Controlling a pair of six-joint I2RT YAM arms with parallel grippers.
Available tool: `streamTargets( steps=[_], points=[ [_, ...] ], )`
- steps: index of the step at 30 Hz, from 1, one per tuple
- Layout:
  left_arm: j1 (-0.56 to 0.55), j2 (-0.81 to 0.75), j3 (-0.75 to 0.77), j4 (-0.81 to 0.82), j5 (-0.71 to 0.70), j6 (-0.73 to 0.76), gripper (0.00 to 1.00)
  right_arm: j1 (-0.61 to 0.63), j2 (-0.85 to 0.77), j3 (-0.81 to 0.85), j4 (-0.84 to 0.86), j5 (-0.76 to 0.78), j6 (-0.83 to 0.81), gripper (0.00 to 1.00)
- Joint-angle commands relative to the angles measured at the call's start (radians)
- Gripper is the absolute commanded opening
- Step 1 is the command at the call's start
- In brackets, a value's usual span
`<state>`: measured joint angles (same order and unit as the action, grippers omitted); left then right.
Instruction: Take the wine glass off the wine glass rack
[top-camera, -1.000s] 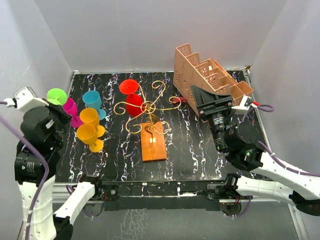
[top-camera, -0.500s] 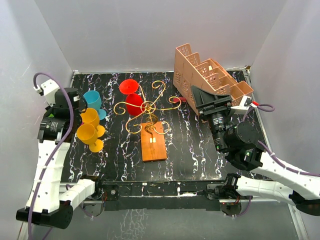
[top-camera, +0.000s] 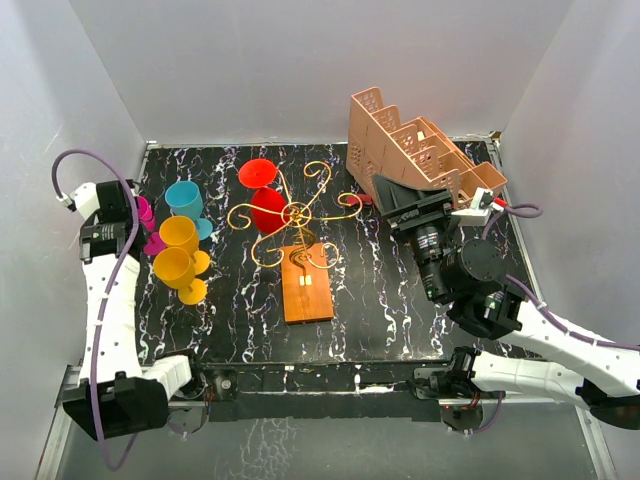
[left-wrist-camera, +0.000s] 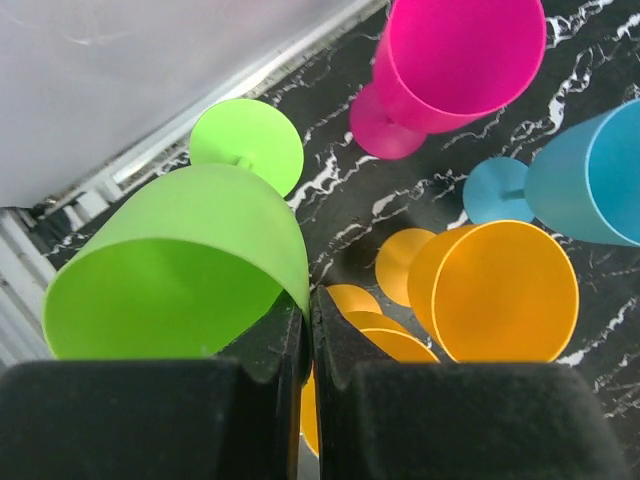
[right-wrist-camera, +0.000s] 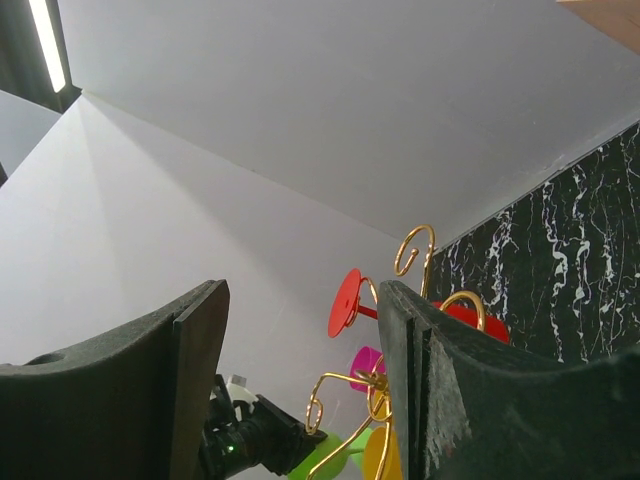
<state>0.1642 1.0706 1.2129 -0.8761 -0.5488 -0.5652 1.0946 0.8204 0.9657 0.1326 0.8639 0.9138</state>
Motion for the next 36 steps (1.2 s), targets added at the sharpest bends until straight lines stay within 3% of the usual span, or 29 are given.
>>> streamTargets(
  steps=[1,16,28,32,36],
  points=[
    [0.038,0.027,-0.014,0.041,0.123,-0.032,0.0,0.001,0.003,0.065,0.0,-0.006,-0.012,0.65],
    [0.169,0.131,-0.093,0.095,0.211,-0.241,0.0,0.001,0.027,0.082,-0.054,-0.037,0.028,0.65],
    [0.19,0.177,-0.106,0.143,0.227,-0.274,0.0,0.001,0.031,0.076,-0.072,-0.048,0.047,0.65],
    [0.192,0.189,-0.107,0.142,0.227,-0.273,0.04,0.0,0.027,0.075,-0.074,-0.046,0.048,0.65],
    [0.193,0.174,-0.105,0.138,0.213,-0.27,0.18,0.001,0.025,0.074,-0.074,-0.042,0.048,0.65]
  ],
)
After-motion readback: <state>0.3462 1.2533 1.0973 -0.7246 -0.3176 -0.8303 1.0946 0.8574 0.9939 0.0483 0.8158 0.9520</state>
